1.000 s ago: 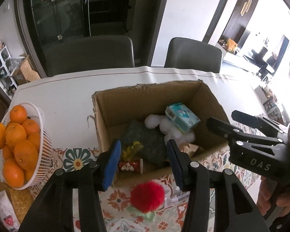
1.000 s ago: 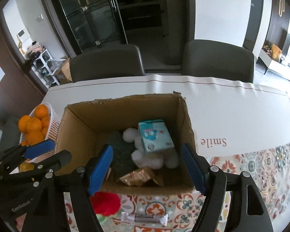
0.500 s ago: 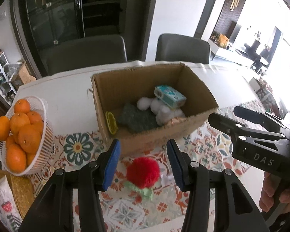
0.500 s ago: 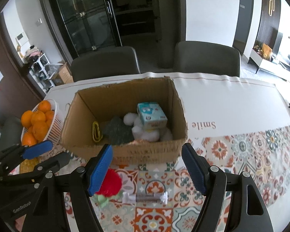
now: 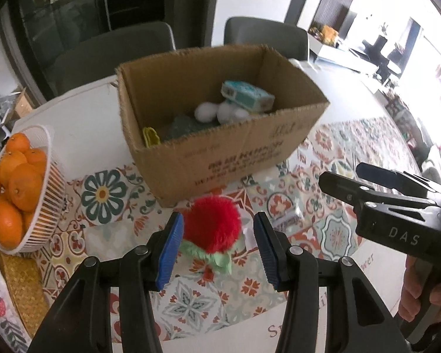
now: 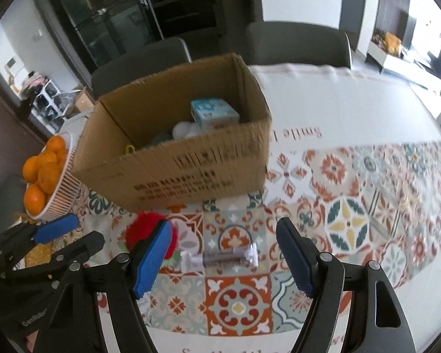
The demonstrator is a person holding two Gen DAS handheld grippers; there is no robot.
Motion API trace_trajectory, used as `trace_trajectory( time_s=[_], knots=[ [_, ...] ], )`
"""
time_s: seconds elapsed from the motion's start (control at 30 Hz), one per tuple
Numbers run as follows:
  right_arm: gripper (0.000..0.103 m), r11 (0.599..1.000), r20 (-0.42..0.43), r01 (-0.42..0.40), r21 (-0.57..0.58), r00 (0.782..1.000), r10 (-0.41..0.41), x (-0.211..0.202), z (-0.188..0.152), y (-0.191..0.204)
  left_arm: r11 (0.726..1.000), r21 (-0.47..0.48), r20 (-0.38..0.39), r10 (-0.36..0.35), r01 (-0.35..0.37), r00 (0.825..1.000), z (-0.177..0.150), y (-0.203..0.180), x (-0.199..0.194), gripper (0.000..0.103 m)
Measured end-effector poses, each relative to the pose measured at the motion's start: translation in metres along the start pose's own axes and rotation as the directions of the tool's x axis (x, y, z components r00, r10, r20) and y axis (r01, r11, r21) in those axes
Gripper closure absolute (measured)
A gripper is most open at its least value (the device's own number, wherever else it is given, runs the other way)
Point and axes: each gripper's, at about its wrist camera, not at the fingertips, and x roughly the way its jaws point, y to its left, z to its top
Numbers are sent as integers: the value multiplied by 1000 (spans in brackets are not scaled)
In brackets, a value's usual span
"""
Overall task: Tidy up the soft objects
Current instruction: 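Withdraw both tools from the box toward the red pom-pom and white tube, then grasp the white tube with the right tool while the left tool grasps the red pom-pom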
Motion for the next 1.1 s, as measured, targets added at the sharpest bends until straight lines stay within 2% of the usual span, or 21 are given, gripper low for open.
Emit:
trace_trajectory(
  time_s=[0.37,0.47,0.67,0.83,1.1],
  knots=[
    [30,980,-125,-11,199,992,37,35,-29,-19,998,41,-98,-43,47,994,-1,2,45,54],
    [36,960,-163,-28,278,984,76,49,-36,-27,996,64,-109,-46,53,993,-1,0,53,54],
    [47,894,-214,-76,443,959,187,76,-55,-38,993,90,-130,-63,75,989,-1,-1,66,54],
    [48,847,-214,-102,522,946,245,90,-63,-38,992,86,-157,-73,87,985,-3,4,80,54],
    [48,805,-236,-76,589,936,262,113,-70,-39,993,39,-184,-99,108,978,0,12,100,54]
  ],
)
